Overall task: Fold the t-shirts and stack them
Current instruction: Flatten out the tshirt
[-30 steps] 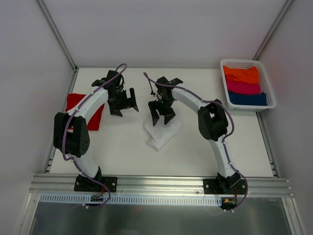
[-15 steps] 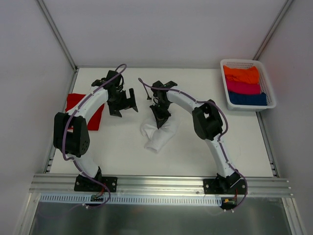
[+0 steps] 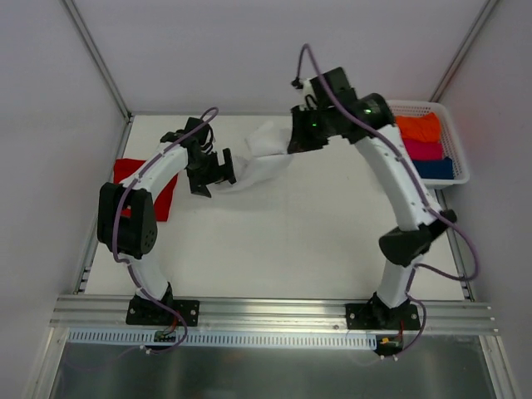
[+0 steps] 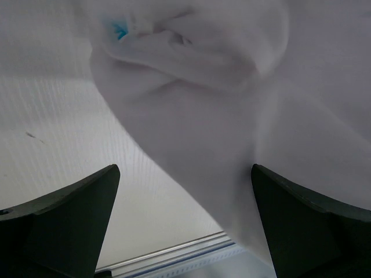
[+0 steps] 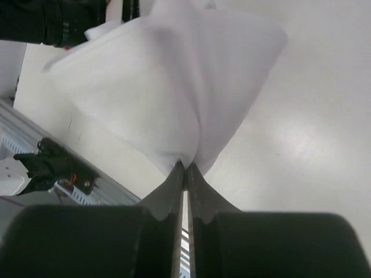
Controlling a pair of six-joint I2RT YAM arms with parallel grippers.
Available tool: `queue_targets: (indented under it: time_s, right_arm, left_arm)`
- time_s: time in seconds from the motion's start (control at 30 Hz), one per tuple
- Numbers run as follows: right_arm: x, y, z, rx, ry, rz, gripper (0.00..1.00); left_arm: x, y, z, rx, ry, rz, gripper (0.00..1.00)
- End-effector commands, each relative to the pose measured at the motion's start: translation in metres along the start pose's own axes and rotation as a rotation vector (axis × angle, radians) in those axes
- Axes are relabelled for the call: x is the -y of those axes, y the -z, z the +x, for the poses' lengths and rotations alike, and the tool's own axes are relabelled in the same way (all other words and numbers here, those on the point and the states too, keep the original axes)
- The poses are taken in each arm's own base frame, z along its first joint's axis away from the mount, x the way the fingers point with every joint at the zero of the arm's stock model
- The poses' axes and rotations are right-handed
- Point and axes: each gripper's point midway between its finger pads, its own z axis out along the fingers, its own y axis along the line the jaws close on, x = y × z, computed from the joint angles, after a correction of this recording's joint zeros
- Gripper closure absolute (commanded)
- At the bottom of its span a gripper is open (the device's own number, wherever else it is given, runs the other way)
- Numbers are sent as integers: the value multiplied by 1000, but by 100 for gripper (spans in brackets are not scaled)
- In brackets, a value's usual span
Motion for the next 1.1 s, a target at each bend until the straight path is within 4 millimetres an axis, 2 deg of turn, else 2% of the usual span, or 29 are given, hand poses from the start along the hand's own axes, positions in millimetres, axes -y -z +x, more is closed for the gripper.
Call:
queue_targets:
  time_s: [0.0, 0.03, 0.07, 0.13, 0.23, 0.27, 0.37, 0.47, 0.6, 0.67, 0.7, 0.77, 0.9, 0.93, 1.0, 1.07]
  right_arm:
    - [57, 50, 42, -42, -99, 271, 95]
    - [73, 50, 63, -108, -98, 347, 95]
    - [85, 55, 68, -111, -91, 421, 96]
    - [90, 70, 72, -91, -103, 464, 97]
    - [99, 80, 77, -82, -146, 523, 94]
    - [104, 80, 82, -108, -146, 548, 94]
    - [122, 69, 118, -288, -156, 651, 95]
    - [129, 54, 148, -402, -181, 698, 100]
    - [127, 46, 164, -445, -230, 708, 100]
    - [131, 46, 173, -500, -224, 741, 99]
    - [133, 46, 179, -529, -220, 759, 99]
    - [135, 49, 187, -570, -207, 788, 99]
    - [130, 58, 197, -587, -232, 801, 96]
    - [127, 59, 204, -607, -243, 795, 96]
    - [124, 66, 212, -603, -272, 801, 95]
    - [122, 73, 223, -620, -298, 823, 95]
  left_arm:
    - [13, 2, -4, -18, -31, 46, 1]
    - [16, 2, -6, -16, -39, 51, 1]
    - [20, 4, -11, -6, -48, 60, 1]
    - [23, 5, -14, 3, -67, 69, 1]
    - [28, 6, -19, 5, -75, 84, 1]
    - [29, 5, -18, 2, -71, 87, 1]
    - [28, 3, -14, -10, -54, 86, 1]
    - [27, 3, -12, -4, -63, 77, 1]
    - [33, 10, -16, 18, -78, 93, 1]
    - [42, 15, -25, 38, -79, 122, 1]
    - [47, 16, -28, 40, -75, 142, 1]
    - [71, 19, -43, 60, -85, 226, 1]
    - [141, 20, -56, 37, -199, 457, 1]
    - [161, 19, -65, 35, -238, 512, 1]
    - [185, 8, -63, 22, -286, 560, 1]
    - [185, -7, -54, -26, -257, 558, 1]
